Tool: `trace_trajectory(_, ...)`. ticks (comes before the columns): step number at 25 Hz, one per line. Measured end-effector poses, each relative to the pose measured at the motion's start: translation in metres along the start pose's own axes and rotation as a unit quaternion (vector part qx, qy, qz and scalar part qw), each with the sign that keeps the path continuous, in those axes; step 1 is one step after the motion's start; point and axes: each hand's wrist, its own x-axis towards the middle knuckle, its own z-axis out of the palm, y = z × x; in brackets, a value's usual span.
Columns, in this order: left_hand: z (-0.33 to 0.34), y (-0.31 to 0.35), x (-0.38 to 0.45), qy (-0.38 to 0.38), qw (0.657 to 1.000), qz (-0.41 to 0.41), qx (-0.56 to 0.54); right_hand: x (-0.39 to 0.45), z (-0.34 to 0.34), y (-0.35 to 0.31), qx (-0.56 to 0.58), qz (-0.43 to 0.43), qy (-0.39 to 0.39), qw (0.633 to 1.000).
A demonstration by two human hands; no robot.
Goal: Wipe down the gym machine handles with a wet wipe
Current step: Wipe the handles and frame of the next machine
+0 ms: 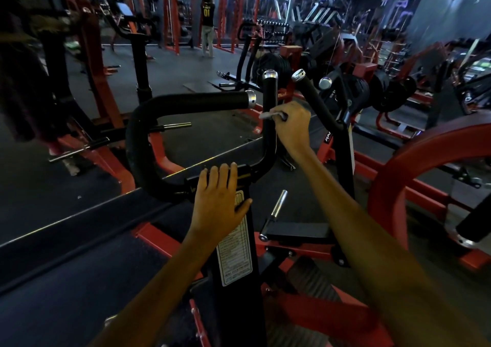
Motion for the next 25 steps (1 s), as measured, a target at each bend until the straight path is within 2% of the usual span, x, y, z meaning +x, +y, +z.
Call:
trace_trajectory(4, 0.000, 0.000, -0.001, 0.000, 1.000, 0.003, 0.004, 0.043, 0.003, -0.004, 0.003, 0.039, -0.031, 0.999)
trace_trajectory(10, -0.002, 0.000, -0.002, 0.007, 1.000, 0.005, 0.001, 0.089, -0.003, -0.021, -0.034, 0.014, -0.028, 0.999)
trace_trajectory(16, -0.003, 0.002, -0.001, -0.001, 1.000, -0.002, 0.007, 0.069, -0.003, -0.025, -0.135, -0.049, -0.169, 0.975)
trace_trajectory(20, -0.002, 0.002, -0.001, -0.006, 1.000, -0.001, 0.001, 0.069, -0.025, -0.030, -0.173, -0.047, -0.357, 0.917)
trace_trajectory(21, -0.002, 0.002, -0.002, -0.007, 1.000, -0.002, 0.000, 0.077, -0.030, -0.032, -0.165, -0.054, -0.370, 0.912)
trace_trajectory(22, -0.002, 0.002, -0.002, -0.007, 1.000, -0.003, -0.001, 0.088, -0.032, -0.033, -0.151, -0.059, -0.341, 0.926)
trace_trajectory(24, -0.001, 0.002, -0.002, -0.007, 1.000, -0.003, -0.007, 0.109, -0.027, -0.029, -0.112, -0.061, -0.213, 0.969)
trace_trajectory(25, -0.001, 0.001, -0.002, -0.006, 1.000, -0.002, -0.010, 0.113, -0.022, -0.027, -0.092, -0.062, -0.173, 0.979)
